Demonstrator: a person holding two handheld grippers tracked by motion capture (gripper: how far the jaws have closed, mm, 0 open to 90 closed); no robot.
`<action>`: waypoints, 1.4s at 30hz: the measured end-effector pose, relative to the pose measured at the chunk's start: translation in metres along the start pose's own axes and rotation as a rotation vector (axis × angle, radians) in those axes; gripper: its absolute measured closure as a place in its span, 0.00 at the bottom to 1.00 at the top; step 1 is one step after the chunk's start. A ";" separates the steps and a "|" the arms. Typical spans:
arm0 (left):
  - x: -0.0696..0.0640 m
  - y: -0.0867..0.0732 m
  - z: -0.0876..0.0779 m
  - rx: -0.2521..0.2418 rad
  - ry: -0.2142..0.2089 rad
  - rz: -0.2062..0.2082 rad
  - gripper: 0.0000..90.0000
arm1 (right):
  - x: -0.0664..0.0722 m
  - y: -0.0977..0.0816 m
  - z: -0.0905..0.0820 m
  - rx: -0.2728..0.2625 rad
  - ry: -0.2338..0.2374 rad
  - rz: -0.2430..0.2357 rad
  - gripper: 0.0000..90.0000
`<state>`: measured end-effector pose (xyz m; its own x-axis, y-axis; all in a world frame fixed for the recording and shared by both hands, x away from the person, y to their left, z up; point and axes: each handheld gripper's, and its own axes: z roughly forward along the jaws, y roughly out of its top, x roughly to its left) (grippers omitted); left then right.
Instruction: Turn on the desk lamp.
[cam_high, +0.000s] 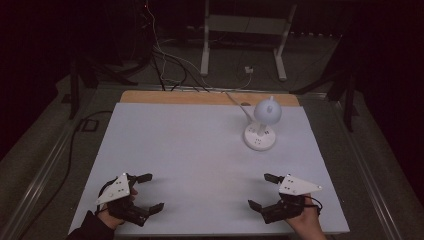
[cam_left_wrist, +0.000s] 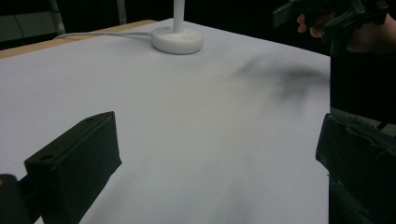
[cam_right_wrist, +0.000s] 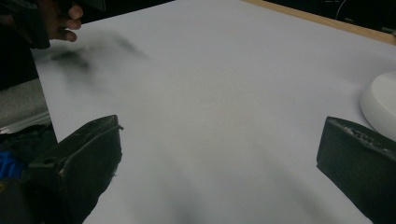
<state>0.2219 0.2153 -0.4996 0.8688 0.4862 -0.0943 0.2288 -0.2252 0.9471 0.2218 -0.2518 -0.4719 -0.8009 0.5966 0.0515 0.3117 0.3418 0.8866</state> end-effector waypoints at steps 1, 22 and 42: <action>0.000 0.000 0.000 0.001 0.000 0.002 0.00 | 0.000 0.001 0.000 0.000 -0.001 0.000 0.00; 0.000 0.000 0.000 -0.002 -0.002 -0.005 0.00 | -0.019 0.021 -0.002 -0.048 -0.065 0.032 0.00; 0.001 0.000 0.000 0.000 -0.001 -0.009 0.00 | -0.042 0.036 0.004 -0.069 -0.169 0.030 0.00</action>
<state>0.2223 0.2159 -0.4998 0.8670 0.4876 -0.1029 0.2366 -0.2210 0.9461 0.2683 -0.2616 -0.4443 -0.6923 0.7215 0.0058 0.2938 0.2745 0.9156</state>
